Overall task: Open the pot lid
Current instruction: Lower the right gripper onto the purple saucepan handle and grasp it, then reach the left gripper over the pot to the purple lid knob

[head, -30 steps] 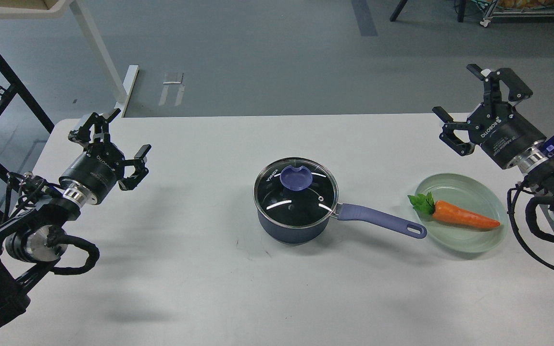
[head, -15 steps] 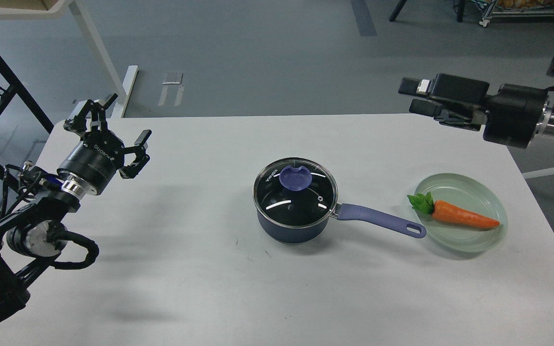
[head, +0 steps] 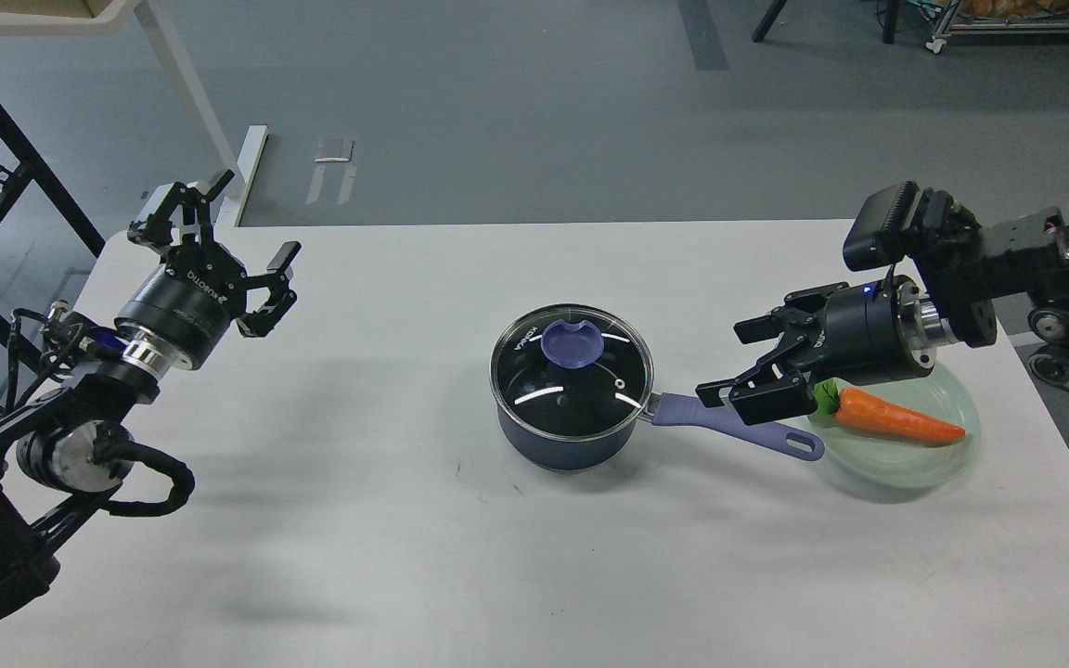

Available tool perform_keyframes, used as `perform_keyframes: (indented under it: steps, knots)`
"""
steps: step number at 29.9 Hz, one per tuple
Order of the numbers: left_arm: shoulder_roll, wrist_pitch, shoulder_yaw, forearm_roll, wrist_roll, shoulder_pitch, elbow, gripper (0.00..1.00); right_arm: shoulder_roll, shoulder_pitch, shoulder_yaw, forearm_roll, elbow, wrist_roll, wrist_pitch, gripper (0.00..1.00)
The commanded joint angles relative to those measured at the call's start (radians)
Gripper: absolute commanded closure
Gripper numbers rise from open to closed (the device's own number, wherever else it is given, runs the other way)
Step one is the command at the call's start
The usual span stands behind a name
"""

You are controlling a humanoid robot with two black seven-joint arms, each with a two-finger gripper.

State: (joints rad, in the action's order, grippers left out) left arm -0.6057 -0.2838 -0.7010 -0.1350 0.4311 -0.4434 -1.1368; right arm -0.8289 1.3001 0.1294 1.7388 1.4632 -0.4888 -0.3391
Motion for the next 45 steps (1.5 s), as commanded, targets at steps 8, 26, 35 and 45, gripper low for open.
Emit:
perform_keyframes:
  steps: [8,26,35,45]
  knots:
    - [-0.006,0.003,0.0,0.0,0.0,0.0,-0.015,0.01,0.048,-0.016,0.108,0.137,-0.04,0.0,0.041,0.01]
    - [-0.005,0.02,0.001,-0.005,0.0,0.0,-0.047,0.01,0.062,-0.068,0.122,0.205,-0.064,0.0,0.083,0.23]
    - [0.001,0.025,0.0,-0.11,0.003,-0.001,-0.052,0.01,0.063,-0.07,0.124,0.242,-0.087,0.0,0.117,0.49]
    - [0.003,0.017,0.009,-0.302,0.003,-0.054,-0.07,0.01,0.063,-0.071,0.122,0.242,-0.087,0.0,0.117,0.66]
